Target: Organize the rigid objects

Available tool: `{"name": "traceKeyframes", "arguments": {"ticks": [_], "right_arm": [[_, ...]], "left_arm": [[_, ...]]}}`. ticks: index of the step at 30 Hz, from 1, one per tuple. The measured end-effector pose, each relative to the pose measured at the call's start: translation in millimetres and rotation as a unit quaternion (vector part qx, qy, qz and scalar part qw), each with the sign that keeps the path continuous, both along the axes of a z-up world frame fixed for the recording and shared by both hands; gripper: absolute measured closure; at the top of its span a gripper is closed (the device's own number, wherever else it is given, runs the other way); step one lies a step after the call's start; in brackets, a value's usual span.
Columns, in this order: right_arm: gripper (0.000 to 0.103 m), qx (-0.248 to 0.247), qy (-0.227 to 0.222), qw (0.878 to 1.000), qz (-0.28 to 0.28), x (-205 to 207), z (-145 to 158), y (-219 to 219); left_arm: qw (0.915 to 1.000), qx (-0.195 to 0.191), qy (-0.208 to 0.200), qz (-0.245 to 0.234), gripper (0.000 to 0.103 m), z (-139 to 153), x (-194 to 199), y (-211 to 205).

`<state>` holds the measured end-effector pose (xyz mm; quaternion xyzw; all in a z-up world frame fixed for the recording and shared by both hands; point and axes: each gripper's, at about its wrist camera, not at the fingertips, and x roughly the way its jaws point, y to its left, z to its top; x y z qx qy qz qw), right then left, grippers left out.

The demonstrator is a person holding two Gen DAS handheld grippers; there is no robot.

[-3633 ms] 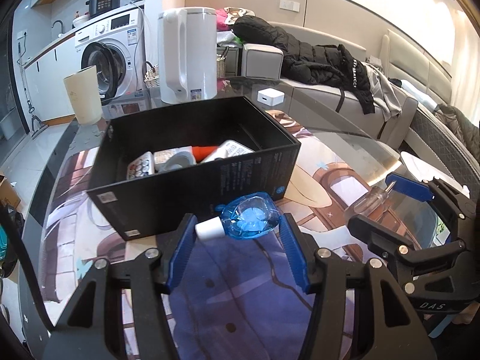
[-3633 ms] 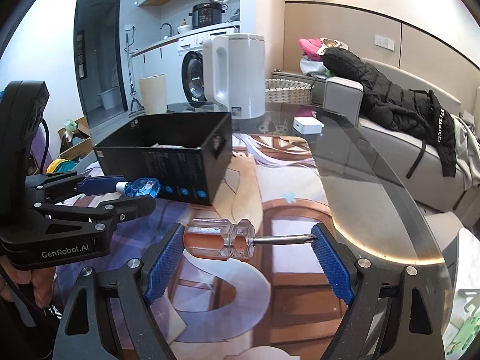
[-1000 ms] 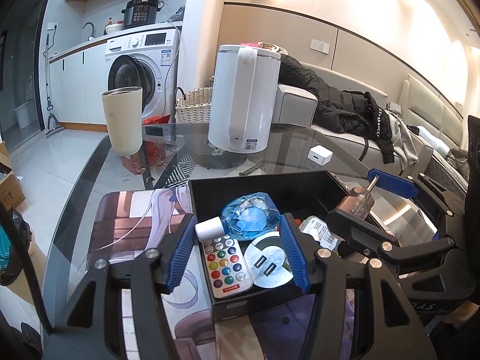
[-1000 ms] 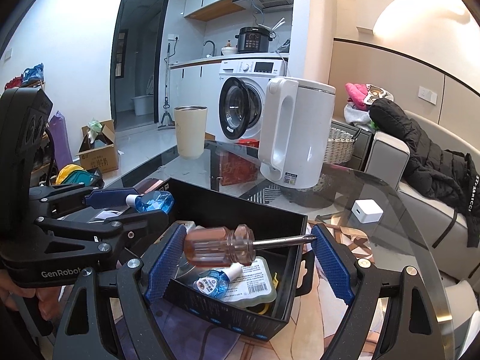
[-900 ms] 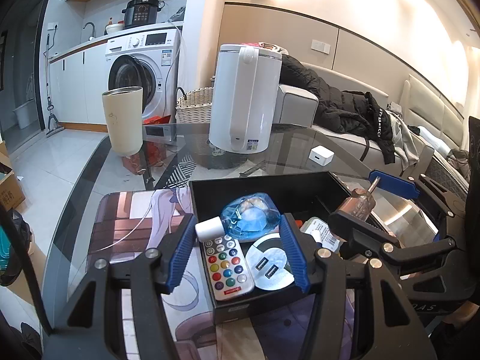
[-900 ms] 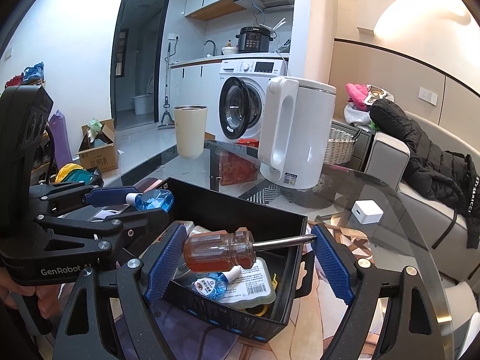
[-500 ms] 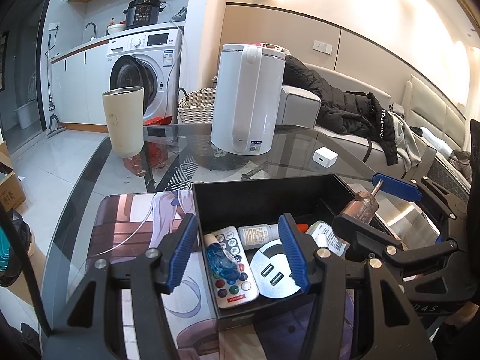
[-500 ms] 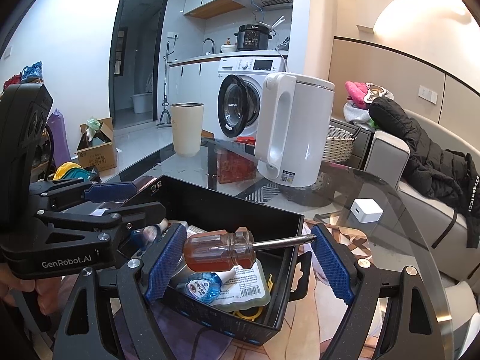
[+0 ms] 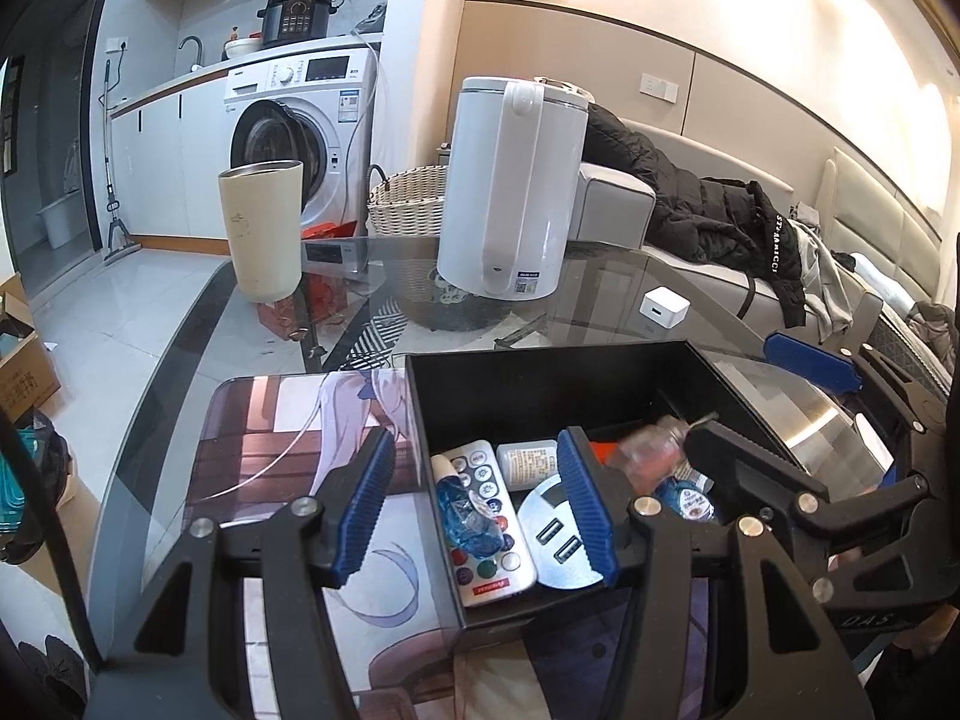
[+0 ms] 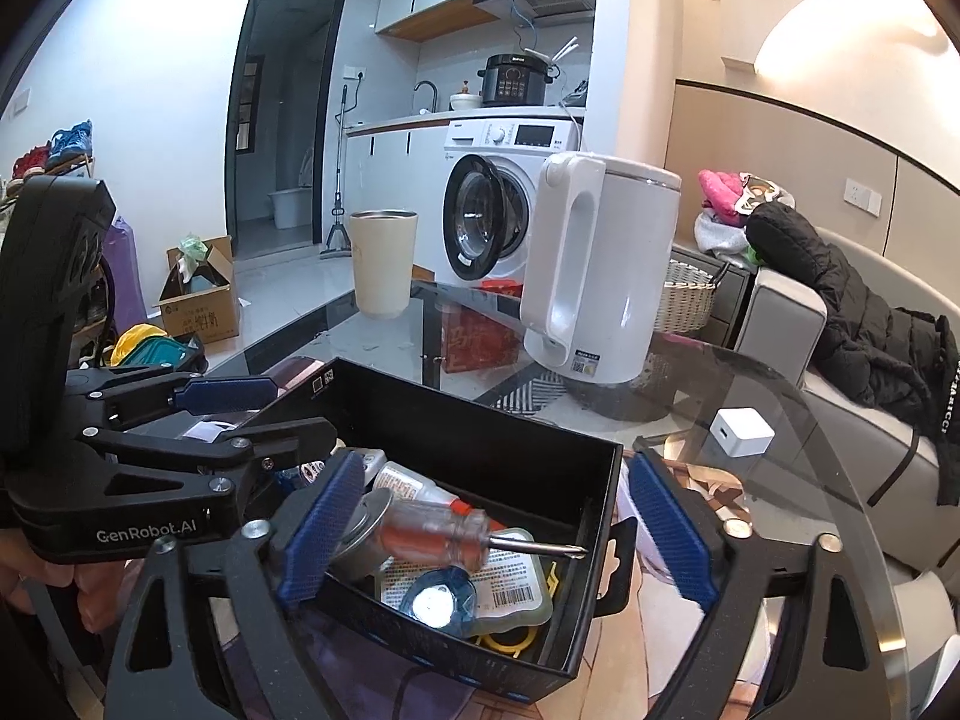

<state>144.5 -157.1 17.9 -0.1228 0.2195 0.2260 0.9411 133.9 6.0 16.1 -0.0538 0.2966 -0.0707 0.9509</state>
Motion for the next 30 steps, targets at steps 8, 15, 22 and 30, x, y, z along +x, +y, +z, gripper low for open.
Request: {"name": "traceKeyframes", "arguments": {"ticks": [8,15,22,30], "right_arm": [[0.001,0.007,0.0,1.0,-0.018,-2,1,-15],[0.001,0.017,0.004,1.0,-0.019,-11,2,-22],[0.001,0.029,0.009,0.999,-0.02,-21,4,-30],[0.001,0.032,0.005,0.999,-0.016,-33,1,-35]], "left_arm": [[0.9999,0.001,0.003,0.011,0.027,0,-8,0],[0.9997,0.001,-0.015,0.02,0.002,7,-22,-2],[0.9987,0.022,-0.03,0.035,0.0,13,-35,-7],[0.9976,0.036,-0.041,0.043,0.0,11,-46,-10]]}}
